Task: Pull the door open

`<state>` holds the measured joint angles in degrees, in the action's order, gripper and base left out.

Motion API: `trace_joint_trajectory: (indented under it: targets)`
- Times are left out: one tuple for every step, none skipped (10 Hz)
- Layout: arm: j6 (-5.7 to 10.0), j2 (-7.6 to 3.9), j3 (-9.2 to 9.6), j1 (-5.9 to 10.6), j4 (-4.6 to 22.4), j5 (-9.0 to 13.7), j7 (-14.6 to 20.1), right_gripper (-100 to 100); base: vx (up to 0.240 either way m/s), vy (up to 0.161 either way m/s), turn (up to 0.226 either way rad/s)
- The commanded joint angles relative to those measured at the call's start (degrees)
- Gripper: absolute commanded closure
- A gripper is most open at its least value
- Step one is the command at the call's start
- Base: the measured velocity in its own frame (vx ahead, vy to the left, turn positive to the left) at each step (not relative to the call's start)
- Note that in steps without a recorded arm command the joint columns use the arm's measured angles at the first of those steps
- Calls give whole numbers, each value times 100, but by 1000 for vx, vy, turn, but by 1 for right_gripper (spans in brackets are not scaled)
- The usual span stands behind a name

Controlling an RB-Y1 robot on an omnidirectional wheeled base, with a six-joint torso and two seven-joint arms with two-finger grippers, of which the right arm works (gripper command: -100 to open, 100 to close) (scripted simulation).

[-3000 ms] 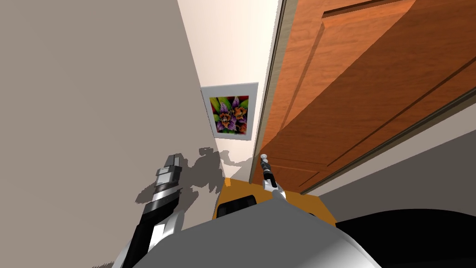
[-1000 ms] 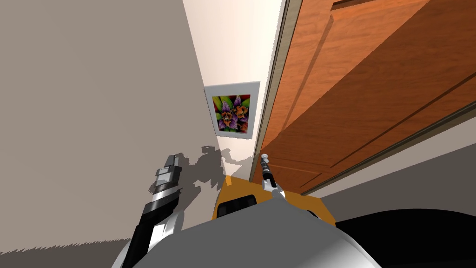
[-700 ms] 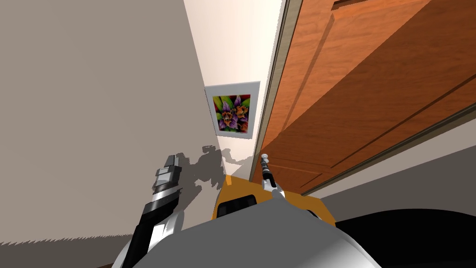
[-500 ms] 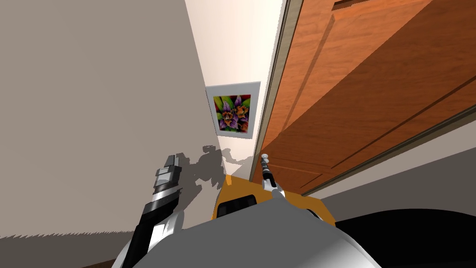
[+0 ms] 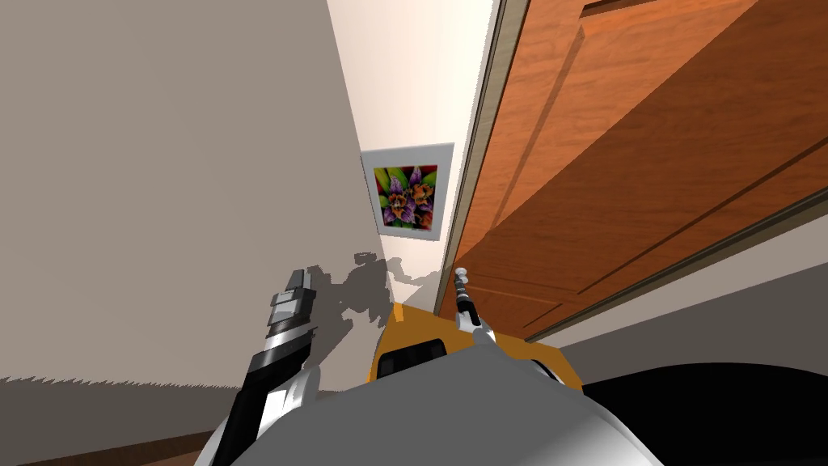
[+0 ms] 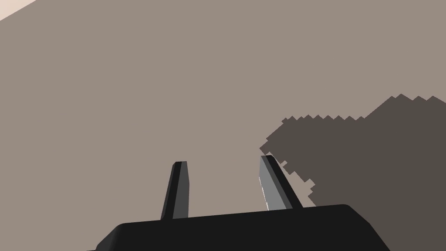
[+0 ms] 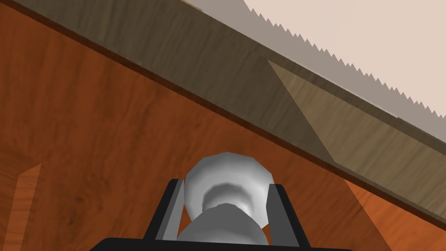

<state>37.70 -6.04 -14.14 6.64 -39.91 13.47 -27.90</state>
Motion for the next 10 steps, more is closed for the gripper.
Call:
trace_joint_trajectory:
  targets:
    - [-12, -101, -74, -98, -103, 62, 198, 100, -26, -6, 6]
    - [14, -118, -33, -94, -84, 99, 395, 100, -17, -7, 27]
    - [14, -118, -33, -94, -84, 99, 436, 100, -6, -3, 28]
    - [40, -135, 9, -90, -66, 137, 638, 100, -20, 0, 36]
    - [40, -135, 9, -90, -66, 137, 673, 100, -24, 5, -2]
    - [40, -135, 9, -90, -68, 137, 673, 100, -5, 3, -30]
    - [67, -153, 52, -85, -46, 177, 911, 100, -15, -2, 41]
    - [94, -170, 96, -80, -27, 217, 1053, 100, -36, -8, 54]
    - [94, -170, 96, -80, -27, 217, 1149, 100, -32, -10, 39]
    - [121, -188, 139, -76, -7, 257, 1328, 100, -32, -15, 26]
